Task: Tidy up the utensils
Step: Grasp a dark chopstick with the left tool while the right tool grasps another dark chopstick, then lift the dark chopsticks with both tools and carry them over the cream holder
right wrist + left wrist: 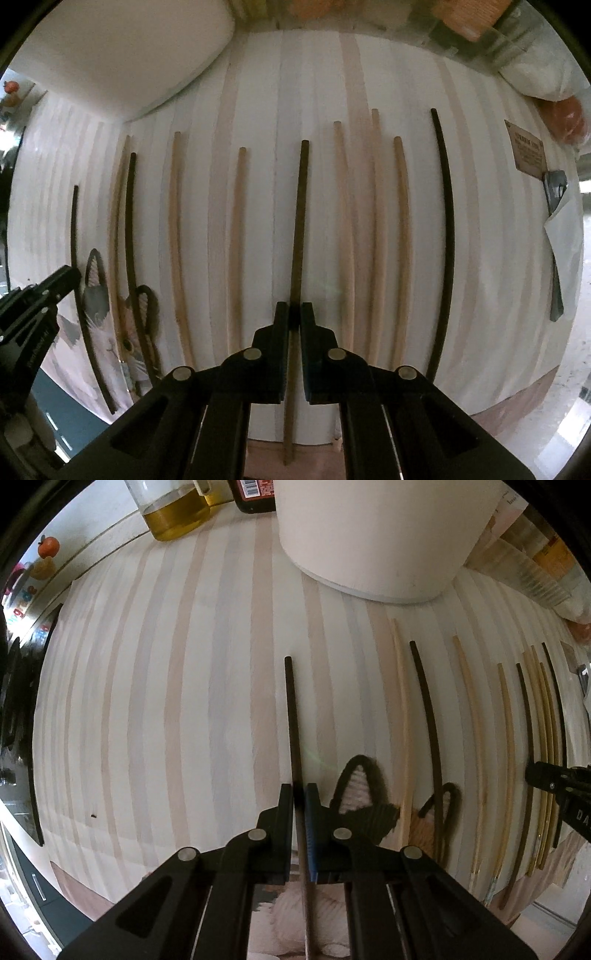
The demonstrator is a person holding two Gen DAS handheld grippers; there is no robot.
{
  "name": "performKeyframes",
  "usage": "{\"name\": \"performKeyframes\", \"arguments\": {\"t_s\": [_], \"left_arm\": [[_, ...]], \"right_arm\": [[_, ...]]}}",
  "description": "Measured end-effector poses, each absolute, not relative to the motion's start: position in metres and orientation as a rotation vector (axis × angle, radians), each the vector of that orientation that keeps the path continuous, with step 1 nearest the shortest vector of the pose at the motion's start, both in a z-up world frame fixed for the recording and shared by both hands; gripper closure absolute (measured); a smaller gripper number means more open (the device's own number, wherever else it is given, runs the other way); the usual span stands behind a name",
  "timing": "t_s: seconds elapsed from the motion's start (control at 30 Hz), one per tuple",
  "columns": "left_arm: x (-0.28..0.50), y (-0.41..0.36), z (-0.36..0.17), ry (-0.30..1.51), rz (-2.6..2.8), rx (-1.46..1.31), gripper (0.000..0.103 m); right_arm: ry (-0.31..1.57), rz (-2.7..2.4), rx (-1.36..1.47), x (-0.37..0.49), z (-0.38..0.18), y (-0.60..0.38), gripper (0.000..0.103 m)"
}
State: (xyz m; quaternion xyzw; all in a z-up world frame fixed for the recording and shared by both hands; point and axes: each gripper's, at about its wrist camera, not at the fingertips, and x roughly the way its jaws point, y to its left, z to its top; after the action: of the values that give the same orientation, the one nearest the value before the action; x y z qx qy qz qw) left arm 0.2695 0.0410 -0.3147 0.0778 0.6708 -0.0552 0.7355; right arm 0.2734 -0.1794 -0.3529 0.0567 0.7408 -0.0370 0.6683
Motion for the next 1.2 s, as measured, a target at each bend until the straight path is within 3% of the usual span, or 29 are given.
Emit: {"name": "performKeyframes", "arguments": {"t_s": [0.33,0.93,1.2], "left_arm": [[0.246,0.006,-0.278,1.414,-0.116,0.157,0.100],[0.239,0.020,-0.160,1.178,-0.129,0.063,0.100],[0.252,0.034,-0.095,1.017,-0.125,-0.001,0.100]], "right_arm": [[1.592,-0.086,0.208,0.272,-0.343,-0.170,0.098],[1.221,-0.005,0.272,0.272,-0.235,-0.165,0.098],[1.064,0.024,0.314,0.278,-0.163,-0.192,0.098]]}}
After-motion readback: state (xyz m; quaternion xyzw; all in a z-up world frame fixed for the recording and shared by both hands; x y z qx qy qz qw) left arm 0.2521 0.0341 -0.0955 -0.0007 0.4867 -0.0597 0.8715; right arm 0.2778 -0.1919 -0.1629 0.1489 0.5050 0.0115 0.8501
